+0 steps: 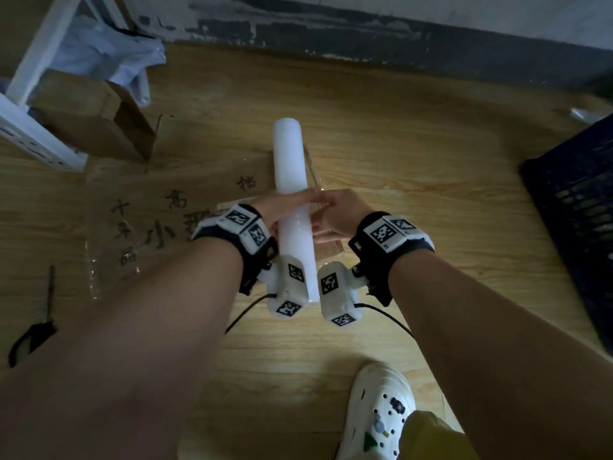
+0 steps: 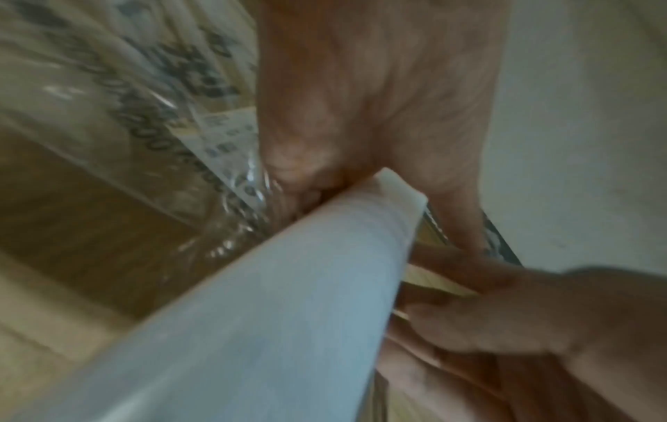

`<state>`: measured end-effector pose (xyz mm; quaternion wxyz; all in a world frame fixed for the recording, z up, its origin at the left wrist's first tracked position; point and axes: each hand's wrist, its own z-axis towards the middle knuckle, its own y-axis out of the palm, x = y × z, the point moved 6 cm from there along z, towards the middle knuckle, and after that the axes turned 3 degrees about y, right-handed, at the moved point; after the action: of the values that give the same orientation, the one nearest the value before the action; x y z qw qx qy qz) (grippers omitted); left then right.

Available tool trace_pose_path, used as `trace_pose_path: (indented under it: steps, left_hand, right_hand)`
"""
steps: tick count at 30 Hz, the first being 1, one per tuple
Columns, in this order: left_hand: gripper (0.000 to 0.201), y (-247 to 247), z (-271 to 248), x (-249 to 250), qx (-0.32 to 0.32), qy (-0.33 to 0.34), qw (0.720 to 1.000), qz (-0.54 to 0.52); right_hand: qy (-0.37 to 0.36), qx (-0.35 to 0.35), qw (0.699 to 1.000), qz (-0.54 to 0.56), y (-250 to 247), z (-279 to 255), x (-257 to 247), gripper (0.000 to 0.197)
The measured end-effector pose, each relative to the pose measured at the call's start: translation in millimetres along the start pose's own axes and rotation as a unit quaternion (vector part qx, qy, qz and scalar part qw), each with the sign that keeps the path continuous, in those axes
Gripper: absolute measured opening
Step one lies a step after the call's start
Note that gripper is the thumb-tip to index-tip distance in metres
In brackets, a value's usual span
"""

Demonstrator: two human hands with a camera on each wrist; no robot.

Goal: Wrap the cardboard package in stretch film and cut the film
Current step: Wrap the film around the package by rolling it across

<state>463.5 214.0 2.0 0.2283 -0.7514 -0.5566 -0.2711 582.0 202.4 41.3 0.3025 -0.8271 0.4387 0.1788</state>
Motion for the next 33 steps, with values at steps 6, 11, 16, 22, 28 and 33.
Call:
trace_pose_path:
  steps: [6, 11, 16, 22, 28, 33]
  left_hand:
    - [0.066, -13, -3, 8, 0.106, 0.057, 0.985, 0.121]
    - [0.061, -21, -5, 7, 0.099, 0.036, 0.991, 0.079]
    - [0.088, -26, -9, 17, 0.208, 0.111, 0.933, 0.273]
    - [0.083, -37, -12, 17, 0.171, 0.105, 0.950, 0.237]
    - [0.062, -45, -16, 15, 0.148, 0.084, 0.964, 0.203]
    - [0.071, -29, -13, 9, 0.156, 0.085, 0.960, 0.216]
  right_hand:
    - [-0.020, -0.013, 0.994, -0.106, 16, 7, 16, 0.079]
    - [-0.041, -0.038, 0.981, -0.187, 23, 10, 4, 0.082]
    - [-0.038, -0.025, 0.965, -0.258, 27, 13, 2, 0.081]
    - [-0.022, -0.051, 0.963, -0.263, 31, 22, 1, 0.102]
    - [-0.025, -0.057, 0.962, -0.266, 35, 28, 2, 0.105]
    - [-0.025, -0.035, 0.957, -0.285, 29, 35, 7, 0.092]
